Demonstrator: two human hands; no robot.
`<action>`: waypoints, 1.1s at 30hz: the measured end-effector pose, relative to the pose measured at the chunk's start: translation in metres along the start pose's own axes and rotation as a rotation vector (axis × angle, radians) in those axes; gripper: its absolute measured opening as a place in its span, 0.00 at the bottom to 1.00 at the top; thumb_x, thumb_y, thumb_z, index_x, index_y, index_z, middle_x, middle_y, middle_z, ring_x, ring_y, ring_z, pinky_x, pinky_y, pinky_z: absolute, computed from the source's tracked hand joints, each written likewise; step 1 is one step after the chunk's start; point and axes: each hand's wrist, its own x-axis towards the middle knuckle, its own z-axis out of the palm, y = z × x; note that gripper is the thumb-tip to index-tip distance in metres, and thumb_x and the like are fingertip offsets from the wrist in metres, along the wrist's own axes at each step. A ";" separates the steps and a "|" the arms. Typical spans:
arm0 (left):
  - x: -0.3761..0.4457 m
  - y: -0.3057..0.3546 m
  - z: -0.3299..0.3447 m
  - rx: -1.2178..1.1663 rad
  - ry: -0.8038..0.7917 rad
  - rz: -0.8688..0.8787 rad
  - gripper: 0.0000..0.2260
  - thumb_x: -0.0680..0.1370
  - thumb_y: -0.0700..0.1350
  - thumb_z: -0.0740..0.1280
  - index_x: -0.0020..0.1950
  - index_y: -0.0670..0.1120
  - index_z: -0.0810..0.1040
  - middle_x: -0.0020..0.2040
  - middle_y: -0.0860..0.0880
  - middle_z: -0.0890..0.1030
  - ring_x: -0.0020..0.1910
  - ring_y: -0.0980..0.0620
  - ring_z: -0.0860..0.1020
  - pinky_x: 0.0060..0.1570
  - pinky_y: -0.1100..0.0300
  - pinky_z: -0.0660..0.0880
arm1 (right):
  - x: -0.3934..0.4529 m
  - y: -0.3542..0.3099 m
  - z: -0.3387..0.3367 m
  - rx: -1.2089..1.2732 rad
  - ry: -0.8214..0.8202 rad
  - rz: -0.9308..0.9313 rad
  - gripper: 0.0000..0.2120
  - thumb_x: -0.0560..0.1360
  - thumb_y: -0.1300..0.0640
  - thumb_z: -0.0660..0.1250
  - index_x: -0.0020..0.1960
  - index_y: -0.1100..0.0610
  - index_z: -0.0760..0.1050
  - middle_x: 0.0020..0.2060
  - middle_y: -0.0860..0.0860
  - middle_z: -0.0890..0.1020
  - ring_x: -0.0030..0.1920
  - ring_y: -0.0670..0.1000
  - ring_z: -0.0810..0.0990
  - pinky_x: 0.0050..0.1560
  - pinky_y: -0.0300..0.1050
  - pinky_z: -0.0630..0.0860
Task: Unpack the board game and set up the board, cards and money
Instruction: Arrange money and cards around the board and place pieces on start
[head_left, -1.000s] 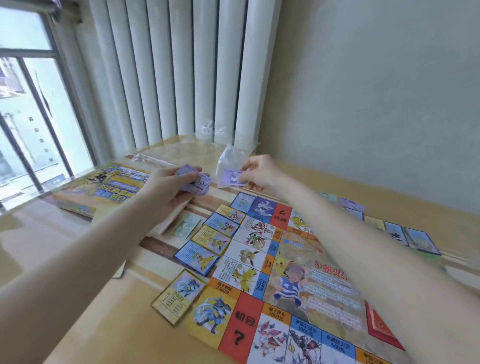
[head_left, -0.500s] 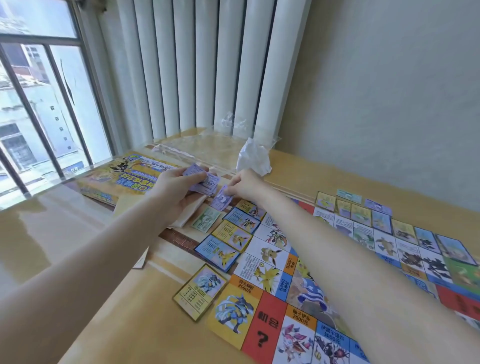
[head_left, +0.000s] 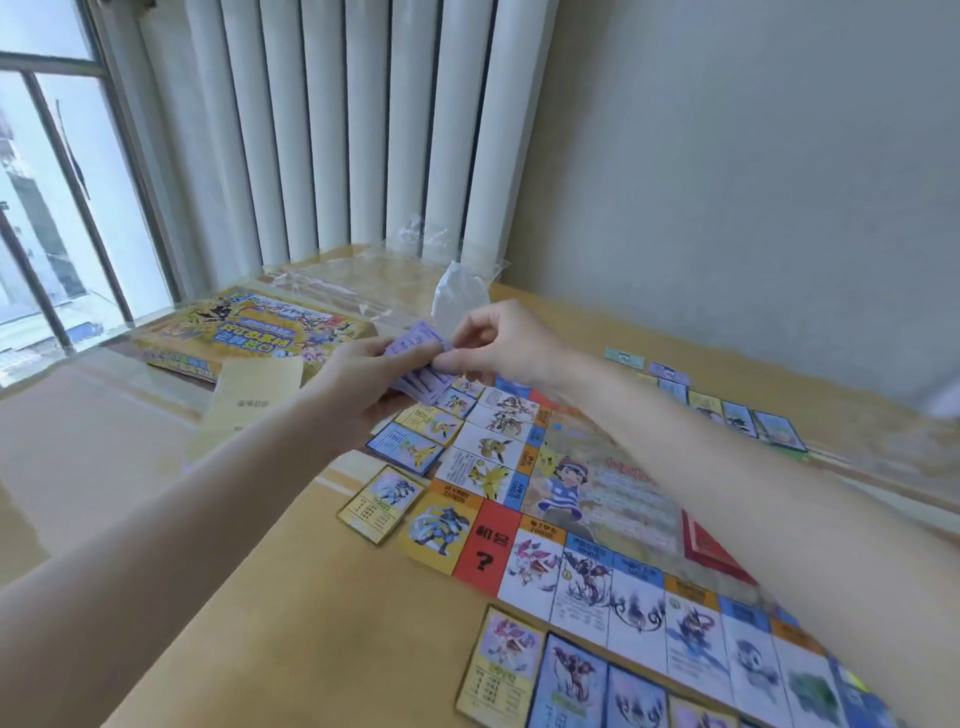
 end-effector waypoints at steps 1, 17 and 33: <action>-0.010 0.000 0.003 -0.018 -0.058 -0.009 0.05 0.76 0.42 0.66 0.48 0.41 0.80 0.40 0.47 0.82 0.35 0.56 0.81 0.36 0.67 0.78 | -0.012 -0.003 -0.002 0.013 0.014 0.003 0.07 0.69 0.62 0.74 0.37 0.59 0.75 0.24 0.47 0.78 0.22 0.39 0.73 0.26 0.32 0.70; -0.116 -0.045 0.051 0.132 -0.291 -0.082 0.04 0.77 0.37 0.64 0.45 0.41 0.79 0.37 0.47 0.82 0.31 0.57 0.81 0.32 0.67 0.78 | -0.238 0.009 0.008 -0.055 -0.112 0.334 0.09 0.68 0.61 0.75 0.45 0.55 0.77 0.30 0.50 0.79 0.29 0.48 0.70 0.29 0.38 0.66; -0.136 -0.060 0.085 0.193 -0.316 -0.095 0.03 0.75 0.38 0.67 0.46 0.39 0.78 0.40 0.44 0.81 0.33 0.54 0.81 0.35 0.66 0.79 | -0.264 0.014 0.032 -0.330 0.057 0.159 0.11 0.70 0.52 0.74 0.37 0.56 0.74 0.32 0.46 0.75 0.32 0.42 0.70 0.32 0.33 0.67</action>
